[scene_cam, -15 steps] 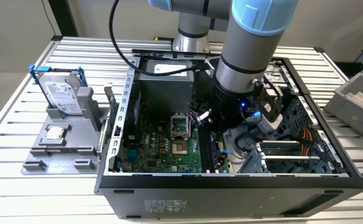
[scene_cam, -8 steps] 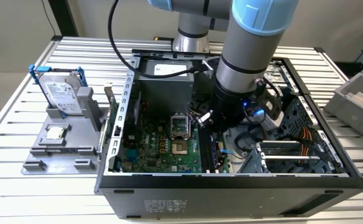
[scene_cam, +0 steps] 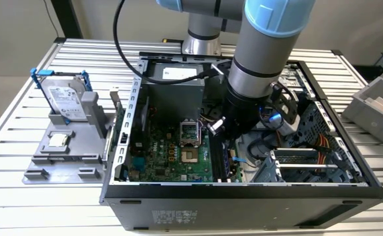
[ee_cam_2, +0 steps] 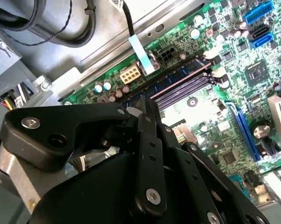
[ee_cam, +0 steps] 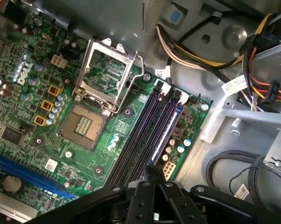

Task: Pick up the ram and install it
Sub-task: 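Press down the ram until it locks into place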

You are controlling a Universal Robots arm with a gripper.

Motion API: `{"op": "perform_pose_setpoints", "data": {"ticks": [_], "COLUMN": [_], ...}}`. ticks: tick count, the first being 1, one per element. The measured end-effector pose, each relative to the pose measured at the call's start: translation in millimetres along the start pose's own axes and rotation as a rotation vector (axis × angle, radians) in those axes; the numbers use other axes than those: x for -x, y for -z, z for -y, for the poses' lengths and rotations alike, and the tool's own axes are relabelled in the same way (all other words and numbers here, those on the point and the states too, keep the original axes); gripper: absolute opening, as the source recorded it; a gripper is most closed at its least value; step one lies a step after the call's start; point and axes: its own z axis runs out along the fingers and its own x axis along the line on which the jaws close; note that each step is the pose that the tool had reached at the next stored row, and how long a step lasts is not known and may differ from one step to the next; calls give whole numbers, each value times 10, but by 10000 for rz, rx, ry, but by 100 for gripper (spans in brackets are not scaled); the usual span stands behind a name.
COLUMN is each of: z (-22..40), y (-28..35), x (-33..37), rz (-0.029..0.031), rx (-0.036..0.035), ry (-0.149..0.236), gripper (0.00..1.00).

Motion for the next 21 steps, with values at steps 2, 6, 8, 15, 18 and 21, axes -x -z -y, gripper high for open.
{"op": "perform_pose_setpoints", "data": {"ticks": [2, 6, 8, 15, 18, 21], "z": [1, 6, 8, 9, 9, 9], "y": [0, 0, 0, 0, 0, 0], "x": [3, 12, 18, 19, 20, 19], "rz": [2, 6, 8, 18, 23, 28], "rx": [1, 0, 0, 0, 1, 0], "ry": [184, 704, 942, 2028, 2567, 3108], "gripper": [0, 0, 0, 0, 0, 0]}}
